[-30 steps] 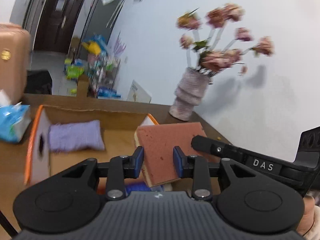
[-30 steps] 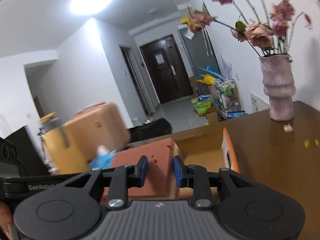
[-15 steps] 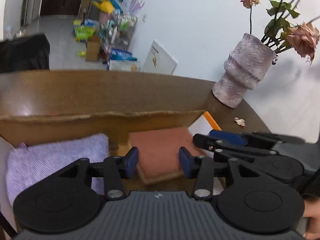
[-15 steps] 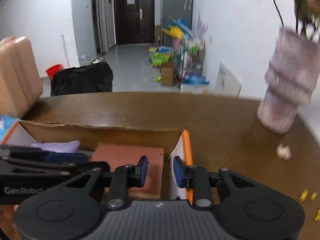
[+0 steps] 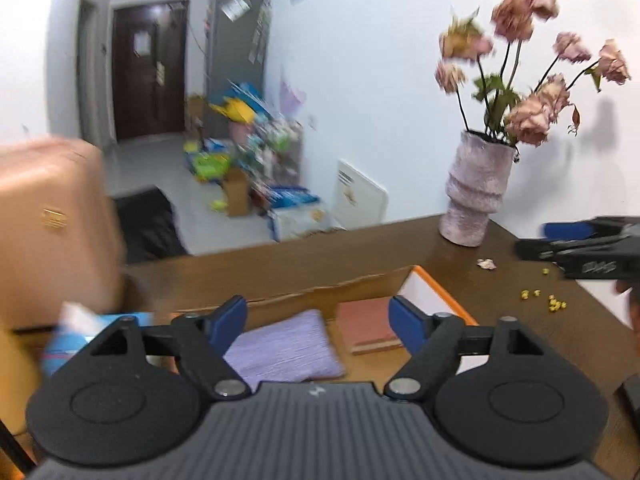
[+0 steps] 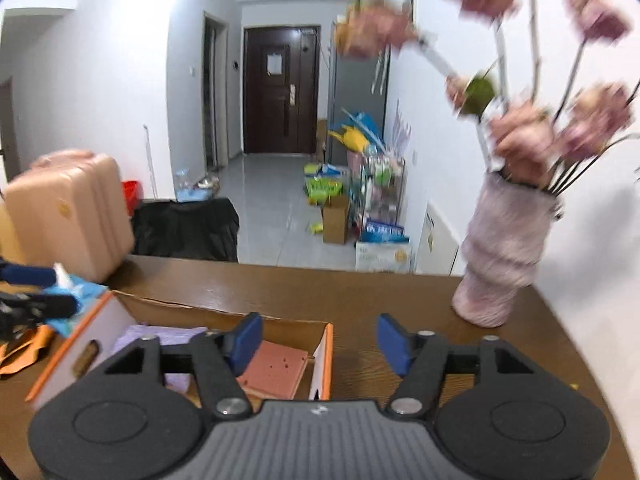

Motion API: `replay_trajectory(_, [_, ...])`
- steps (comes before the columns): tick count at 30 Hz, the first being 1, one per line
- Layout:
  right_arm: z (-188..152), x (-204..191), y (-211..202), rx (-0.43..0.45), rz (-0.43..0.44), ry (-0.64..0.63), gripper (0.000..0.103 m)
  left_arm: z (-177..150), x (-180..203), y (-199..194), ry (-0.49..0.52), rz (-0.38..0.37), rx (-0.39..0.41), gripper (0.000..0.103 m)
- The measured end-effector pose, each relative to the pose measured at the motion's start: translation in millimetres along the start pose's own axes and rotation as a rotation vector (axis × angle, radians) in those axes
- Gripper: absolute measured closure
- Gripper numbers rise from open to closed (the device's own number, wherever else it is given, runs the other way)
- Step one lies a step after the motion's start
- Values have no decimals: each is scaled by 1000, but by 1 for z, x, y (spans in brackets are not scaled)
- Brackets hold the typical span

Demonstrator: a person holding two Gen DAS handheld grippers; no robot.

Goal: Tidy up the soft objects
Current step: 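Withdraw both grippers from the box back over the table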

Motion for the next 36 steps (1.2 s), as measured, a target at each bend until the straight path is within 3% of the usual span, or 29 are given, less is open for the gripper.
replay_trajectory(5, [-12,3,-60,33,-17,3,33,-8,-2,-74,15,68,75,14])
replay_trajectory(9, [-31,-3,-100,63,17,43,33,-32,9,-123,15,117,119,9])
replay_trajectory(13, [-81,-19,-148,139,56,47,25,-83,23,-170,65,159,204,6])
replay_trajectory(20, [-187,-58,-215,216,90,80,23,-193,51,-239,-4,146,322,0])
replay_trajectory(24, [-246,-77,-250,228,108,102,22,-255,62,-266,-21,129,312,0])
replay_trajectory(28, [-297,-92,-284,234,86,117,21,-302,69,-283,-52,162,274,0])
replay_trajectory(32, [-322,-99,-301,209,109,117,21,-312,74,-289,-40,149,253,0])
replay_trajectory(36, [-324,-100,-303,219,83,108,21,-305,78,-286,-51,152,267,0])
Point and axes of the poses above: each gripper's, at about its wrist camera, not at the fingertips, and y roughly the way its jaws point, x to its right, z to its top, the point moved 4 cm from there along y, roughly the way its jaws point, and after that the axes turned 1 degree about -x, right-handed, at the moved point
